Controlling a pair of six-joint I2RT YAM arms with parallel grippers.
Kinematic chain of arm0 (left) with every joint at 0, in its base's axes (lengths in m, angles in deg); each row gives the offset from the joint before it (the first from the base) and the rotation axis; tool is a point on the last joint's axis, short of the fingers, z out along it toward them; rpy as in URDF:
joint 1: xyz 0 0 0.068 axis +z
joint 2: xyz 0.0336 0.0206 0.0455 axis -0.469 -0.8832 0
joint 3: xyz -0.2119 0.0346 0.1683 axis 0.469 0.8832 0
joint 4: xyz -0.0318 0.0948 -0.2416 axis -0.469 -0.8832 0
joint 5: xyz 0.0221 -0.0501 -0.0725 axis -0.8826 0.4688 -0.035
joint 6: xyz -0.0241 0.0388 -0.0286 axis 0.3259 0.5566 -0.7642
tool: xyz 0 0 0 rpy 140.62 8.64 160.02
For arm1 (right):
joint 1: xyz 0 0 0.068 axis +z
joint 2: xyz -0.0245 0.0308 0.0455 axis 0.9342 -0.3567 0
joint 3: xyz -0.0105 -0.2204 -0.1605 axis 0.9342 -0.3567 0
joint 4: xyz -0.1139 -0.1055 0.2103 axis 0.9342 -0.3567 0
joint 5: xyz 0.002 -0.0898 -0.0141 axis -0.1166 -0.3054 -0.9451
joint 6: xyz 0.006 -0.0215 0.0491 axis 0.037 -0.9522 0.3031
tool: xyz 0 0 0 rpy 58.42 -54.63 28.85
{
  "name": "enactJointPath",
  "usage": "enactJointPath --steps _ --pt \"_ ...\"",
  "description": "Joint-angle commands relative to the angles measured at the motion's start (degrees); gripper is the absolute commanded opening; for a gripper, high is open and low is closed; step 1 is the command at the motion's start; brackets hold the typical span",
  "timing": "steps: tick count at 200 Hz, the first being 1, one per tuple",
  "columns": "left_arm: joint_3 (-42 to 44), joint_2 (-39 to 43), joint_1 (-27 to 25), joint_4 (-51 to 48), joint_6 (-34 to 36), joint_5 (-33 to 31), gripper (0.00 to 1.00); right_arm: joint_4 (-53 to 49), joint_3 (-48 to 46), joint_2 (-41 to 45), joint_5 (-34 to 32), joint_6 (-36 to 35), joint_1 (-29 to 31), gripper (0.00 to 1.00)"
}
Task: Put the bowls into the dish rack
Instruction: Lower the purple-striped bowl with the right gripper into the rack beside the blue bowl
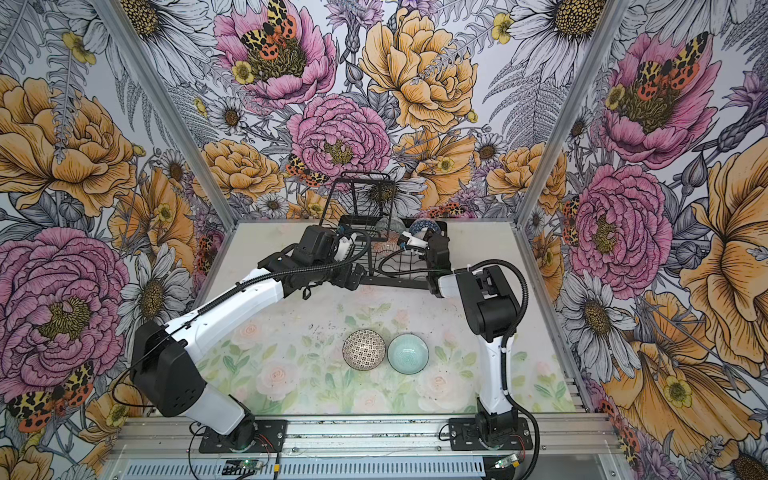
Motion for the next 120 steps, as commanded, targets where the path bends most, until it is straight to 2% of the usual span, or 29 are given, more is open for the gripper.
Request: enactJointPath --steps 1,120 --pt "-0.9 -0.5 0.6 0.2 1.1 1.0 0.99 4.8 1.4 -0.1 0.9 -0.7 -0.5 0.0" --pt "-0.2 0.2 0.6 0.3 1.1 0.5 0.99 2.3 0.0 -0.9 0.9 -1.7 -0.3 0.0"
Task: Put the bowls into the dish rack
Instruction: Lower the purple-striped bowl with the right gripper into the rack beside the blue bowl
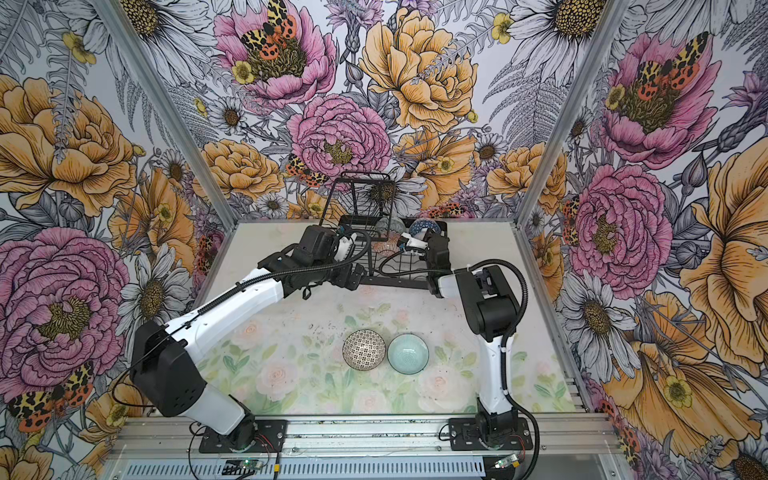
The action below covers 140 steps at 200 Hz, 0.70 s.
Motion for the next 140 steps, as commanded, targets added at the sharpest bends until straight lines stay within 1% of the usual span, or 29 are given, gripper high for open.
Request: enactJointPath --steps 1,131,140 --pt "-0.2 0.2 0.5 0.3 1.0 0.5 0.99 2.5 0.0 -0.6 0.8 -0.1 -0.3 0.0" --pt "0.1 0.4 0.6 0.3 1.1 0.6 0.99 1.2 -0.5 -1.3 0.6 0.5 0.6 0.0" --pt "0.2 0.4 0.5 0.2 1.1 0.6 0.99 1.1 -0.6 -1.2 0.5 0.6 0.6 0.03"
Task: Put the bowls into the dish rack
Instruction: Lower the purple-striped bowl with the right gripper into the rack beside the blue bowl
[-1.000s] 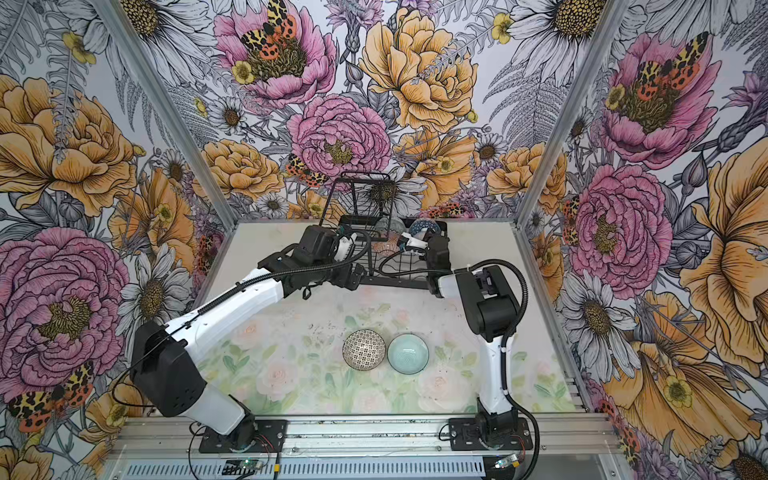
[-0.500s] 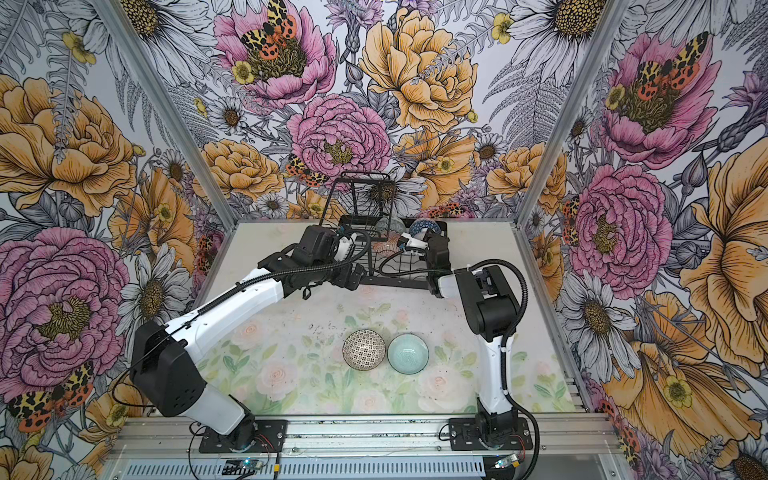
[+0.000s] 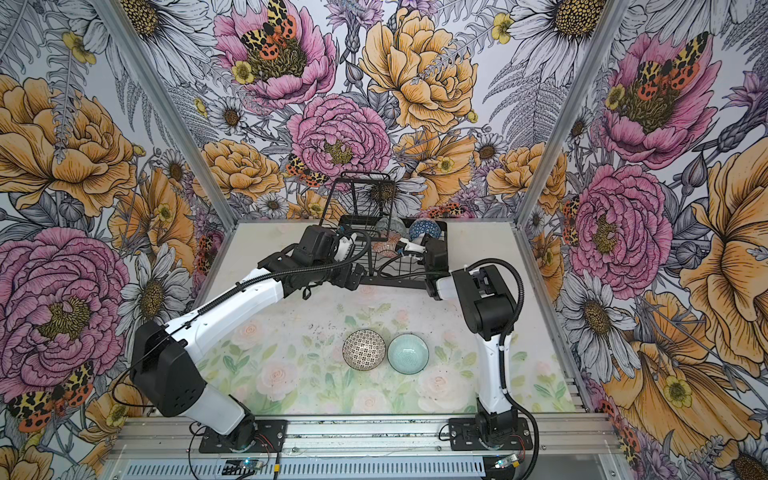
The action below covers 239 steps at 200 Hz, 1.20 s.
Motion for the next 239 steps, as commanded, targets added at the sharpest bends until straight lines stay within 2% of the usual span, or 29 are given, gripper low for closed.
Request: enactJointPath --steps 1,36,159,167,179,186,217,225,231,239 --pt "0.2 0.5 0.5 0.2 1.0 0.6 0.99 2.0 0.1 0.1 0.1 0.7 0.2 0.04" --pt "0.3 0.4 0.5 0.2 1.0 0.7 0.99 1.3 0.0 0.4 0.2 1.2 0.2 0.13" --pt "0.5 1.1 0.5 0.3 1.0 0.6 0.99 -0.5 1.1 1.2 -1.0 0.6 0.4 0.29" --pt "0.5 1.2 0.5 0.3 1.0 0.7 0.99 -0.5 0.8 1.6 -1.0 0.6 0.3 0.35" --pt "0.6 1.4 0.5 0.2 1.1 0.5 0.99 -0.6 0.2 2.6 -0.7 1.1 0.3 0.58" --pt "0.7 1.5 0.5 0.2 1.1 0.4 0.99 -0.6 -0.3 3.3 -0.4 1.5 0.4 0.66" --pt "1.3 2.5 0.8 0.2 1.1 -0.1 0.99 -1.5 -3.0 7.3 0.3 5.3 0.6 0.8" --pt "1.5 2.8 0.9 0.3 1.1 -0.1 0.99 -2.2 -3.6 8.5 0.3 6.3 0.7 0.87" --pt "1.6 2.9 0.9 0.3 1.1 -0.2 0.99 -2.6 -4.1 9.3 0.3 7.0 0.9 0.98" --pt "1.7 3.2 1.0 0.2 1.0 -0.2 0.99 -3.2 -4.6 10.4 0.0 7.7 1.1 0.99"
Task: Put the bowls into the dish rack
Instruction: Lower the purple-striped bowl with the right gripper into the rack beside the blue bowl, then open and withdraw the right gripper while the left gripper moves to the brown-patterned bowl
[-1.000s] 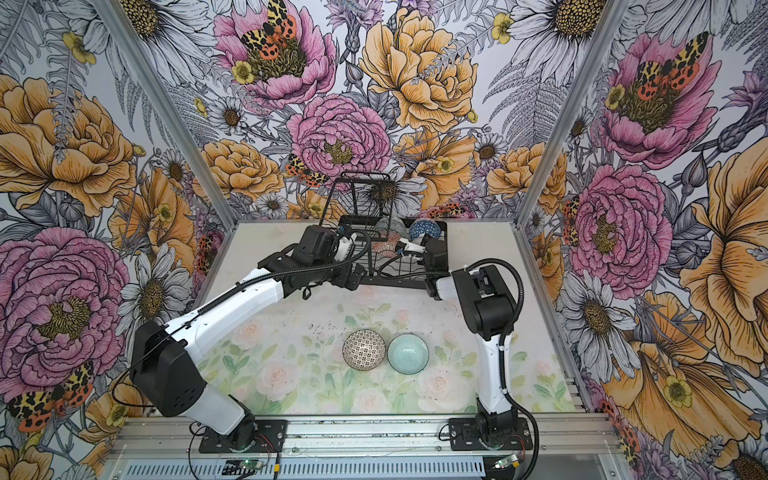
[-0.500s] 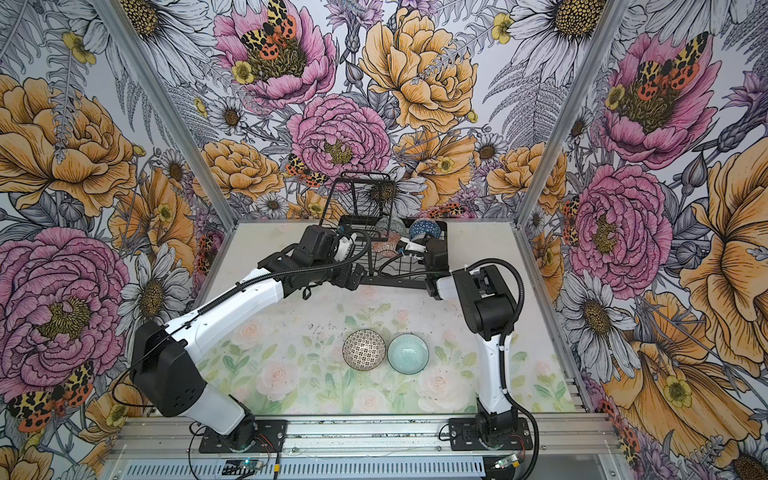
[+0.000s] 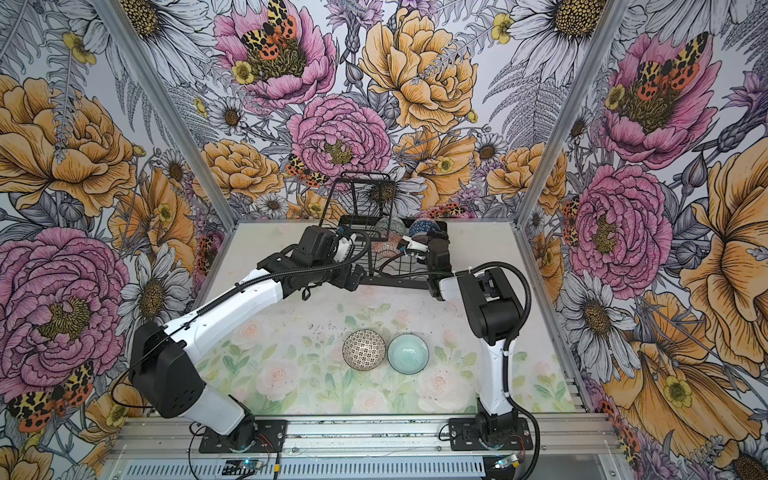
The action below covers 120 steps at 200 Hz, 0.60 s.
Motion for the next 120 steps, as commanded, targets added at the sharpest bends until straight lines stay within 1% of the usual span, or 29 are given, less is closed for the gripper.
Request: enactJointPath --steps 1,37,62,85,94,109,120 --pt "1.0 2.5 0.7 0.3 0.9 -0.2 0.99 -1.0 -1.7 5.3 0.0 4.3 0.9 0.99" --pt "2.0 4.3 1.1 0.3 0.2 -0.6 0.99 -3.0 -5.2 11.2 -3.1 8.3 2.8 1.0" --pt "3.4 6.0 1.9 0.3 -1.5 -0.2 0.99 -12.6 -7.1 18.4 -5.6 13.6 4.5 0.99" --pt "4.9 7.4 2.2 0.3 -2.6 -0.9 0.99 -25.0 -7.7 26.6 -6.4 23.7 6.2 0.99" --pt "5.3 7.7 2.3 0.3 -3.0 -1.2 0.99 -29.8 -7.3 29.2 -8.1 28.4 7.0 0.99" --pt "5.8 8.2 2.3 0.3 -3.5 -1.7 0.99 -40.5 -4.2 32.0 -11.6 37.6 8.1 0.99" --pt "6.3 8.5 2.4 0.3 -4.1 -2.1 0.99 -48.4 -2.1 33.5 -12.5 43.1 8.6 0.99"
